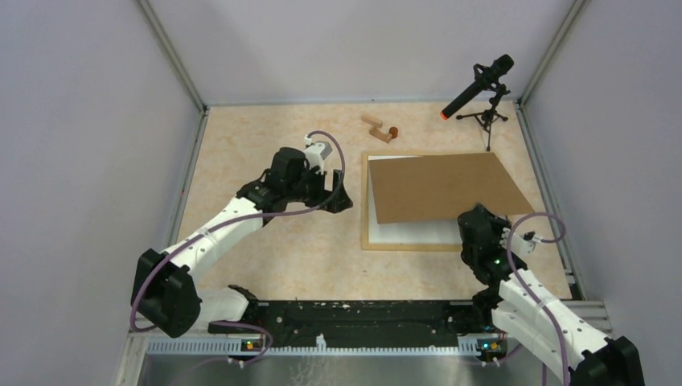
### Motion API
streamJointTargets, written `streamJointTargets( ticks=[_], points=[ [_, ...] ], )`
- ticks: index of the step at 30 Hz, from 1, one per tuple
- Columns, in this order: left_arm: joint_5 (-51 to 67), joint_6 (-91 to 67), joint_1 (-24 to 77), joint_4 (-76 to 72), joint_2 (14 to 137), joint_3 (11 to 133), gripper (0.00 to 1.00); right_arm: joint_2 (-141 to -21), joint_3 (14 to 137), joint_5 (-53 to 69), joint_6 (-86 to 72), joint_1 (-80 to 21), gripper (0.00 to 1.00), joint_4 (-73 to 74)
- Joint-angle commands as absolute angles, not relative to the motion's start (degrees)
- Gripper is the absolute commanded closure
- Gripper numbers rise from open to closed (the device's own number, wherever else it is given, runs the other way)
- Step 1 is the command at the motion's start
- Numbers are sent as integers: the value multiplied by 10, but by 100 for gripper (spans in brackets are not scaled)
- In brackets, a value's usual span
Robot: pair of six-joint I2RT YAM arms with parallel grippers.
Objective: Put the photo into the frame
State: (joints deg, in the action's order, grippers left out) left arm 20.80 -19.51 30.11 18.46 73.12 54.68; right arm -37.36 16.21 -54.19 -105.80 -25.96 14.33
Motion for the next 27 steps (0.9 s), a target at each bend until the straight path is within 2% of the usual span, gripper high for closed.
streamJointTargets(
  ticks=[1, 18, 21, 25, 27],
  points=[
    [172, -180, 317, 186, 731, 553, 1, -409, 175, -590, -1092, -282, 100, 122],
    [159, -175, 326, 191, 734, 555, 1, -493, 218, -608, -1197, -371, 100, 212],
    [159, -175, 326, 191, 732, 555, 1, -507, 238, -600, -1206, -388, 87, 240],
    [157, -174, 326, 191, 727, 554, 1, -526, 249, -586, -1215, -403, 58, 258],
    [156, -174, 326, 192, 725, 554, 1, -530, 251, -577, -1209, -410, 50, 256]
  ],
)
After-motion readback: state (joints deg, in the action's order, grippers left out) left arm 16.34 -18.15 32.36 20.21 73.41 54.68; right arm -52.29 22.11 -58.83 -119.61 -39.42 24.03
